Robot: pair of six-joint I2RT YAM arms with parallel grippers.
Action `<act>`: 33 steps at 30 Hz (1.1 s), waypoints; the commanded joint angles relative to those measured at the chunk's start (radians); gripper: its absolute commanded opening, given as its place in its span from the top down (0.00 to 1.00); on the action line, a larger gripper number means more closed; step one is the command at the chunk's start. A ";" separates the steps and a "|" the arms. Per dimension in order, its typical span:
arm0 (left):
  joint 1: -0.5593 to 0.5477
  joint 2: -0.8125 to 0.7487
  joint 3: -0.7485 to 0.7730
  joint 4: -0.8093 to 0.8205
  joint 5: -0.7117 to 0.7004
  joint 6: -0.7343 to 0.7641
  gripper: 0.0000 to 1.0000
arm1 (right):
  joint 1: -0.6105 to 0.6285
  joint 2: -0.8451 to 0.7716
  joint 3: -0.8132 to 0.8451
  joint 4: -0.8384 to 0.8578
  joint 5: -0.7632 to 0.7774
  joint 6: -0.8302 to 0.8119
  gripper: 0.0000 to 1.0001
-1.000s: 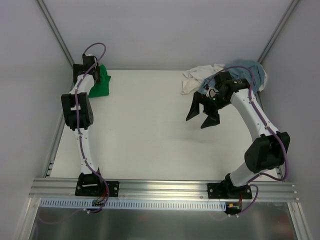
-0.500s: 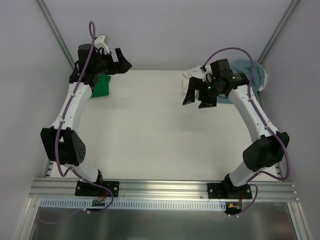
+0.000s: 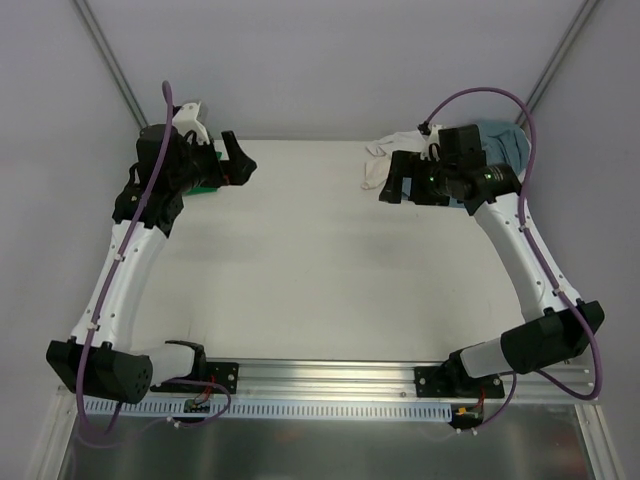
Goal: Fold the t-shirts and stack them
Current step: Put the neatly folded tshirt into the corner of the board with the left arm
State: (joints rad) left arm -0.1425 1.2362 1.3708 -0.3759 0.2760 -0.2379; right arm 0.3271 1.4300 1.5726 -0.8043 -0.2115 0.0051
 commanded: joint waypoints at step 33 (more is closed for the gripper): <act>-0.054 -0.162 -0.055 -0.029 -0.093 0.121 0.01 | 0.012 -0.161 -0.026 0.022 0.058 -0.053 0.01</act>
State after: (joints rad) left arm -0.1848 1.0779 1.3098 -0.4248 0.1806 -0.1379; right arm 0.3328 1.3102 1.5520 -0.7986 -0.1768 -0.0380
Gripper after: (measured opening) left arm 0.986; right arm 0.993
